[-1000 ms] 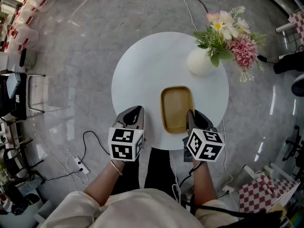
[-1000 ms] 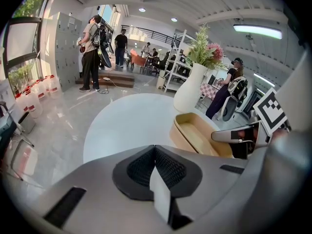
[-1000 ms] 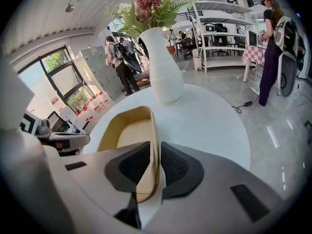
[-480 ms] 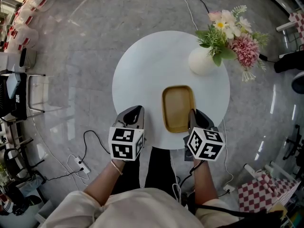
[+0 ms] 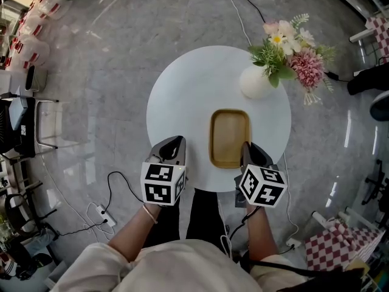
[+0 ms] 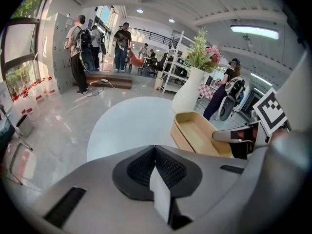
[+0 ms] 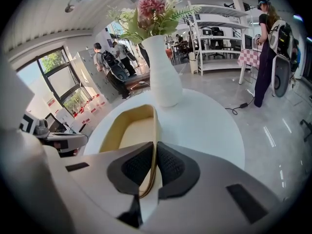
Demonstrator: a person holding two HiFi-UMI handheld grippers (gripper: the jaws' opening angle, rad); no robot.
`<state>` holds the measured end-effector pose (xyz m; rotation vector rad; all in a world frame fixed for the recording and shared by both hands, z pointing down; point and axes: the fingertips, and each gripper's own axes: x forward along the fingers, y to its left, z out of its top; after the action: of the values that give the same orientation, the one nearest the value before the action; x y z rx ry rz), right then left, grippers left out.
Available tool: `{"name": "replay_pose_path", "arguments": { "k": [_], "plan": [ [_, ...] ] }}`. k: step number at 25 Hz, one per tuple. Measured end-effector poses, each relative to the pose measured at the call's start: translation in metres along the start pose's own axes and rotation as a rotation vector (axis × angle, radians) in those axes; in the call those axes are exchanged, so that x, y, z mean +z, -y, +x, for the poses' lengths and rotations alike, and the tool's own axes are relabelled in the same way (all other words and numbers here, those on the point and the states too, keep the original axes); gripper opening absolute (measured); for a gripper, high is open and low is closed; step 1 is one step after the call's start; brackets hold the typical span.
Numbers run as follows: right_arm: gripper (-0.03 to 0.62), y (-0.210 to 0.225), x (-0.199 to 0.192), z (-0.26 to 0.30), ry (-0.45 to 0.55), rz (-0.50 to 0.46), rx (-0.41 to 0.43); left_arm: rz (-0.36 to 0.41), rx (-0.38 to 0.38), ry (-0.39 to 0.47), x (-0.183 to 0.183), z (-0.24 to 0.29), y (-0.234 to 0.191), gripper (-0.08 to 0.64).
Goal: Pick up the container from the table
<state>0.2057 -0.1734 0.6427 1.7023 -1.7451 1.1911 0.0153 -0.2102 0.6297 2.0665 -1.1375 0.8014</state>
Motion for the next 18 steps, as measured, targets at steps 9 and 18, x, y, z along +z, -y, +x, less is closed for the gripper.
{"name": "replay_pose_path", "arguments": {
  "k": [9, 18],
  "plan": [
    [0.044, -0.009, 0.009, -0.019, 0.037, 0.028, -0.015, 0.023, -0.02, 0.027, 0.012, -0.013, 0.0, 0.017],
    [0.044, -0.02, 0.018, -0.052, 0.085, 0.067, -0.057, 0.046, -0.066, 0.087, 0.035, -0.034, 0.011, 0.017]
  ]
}}
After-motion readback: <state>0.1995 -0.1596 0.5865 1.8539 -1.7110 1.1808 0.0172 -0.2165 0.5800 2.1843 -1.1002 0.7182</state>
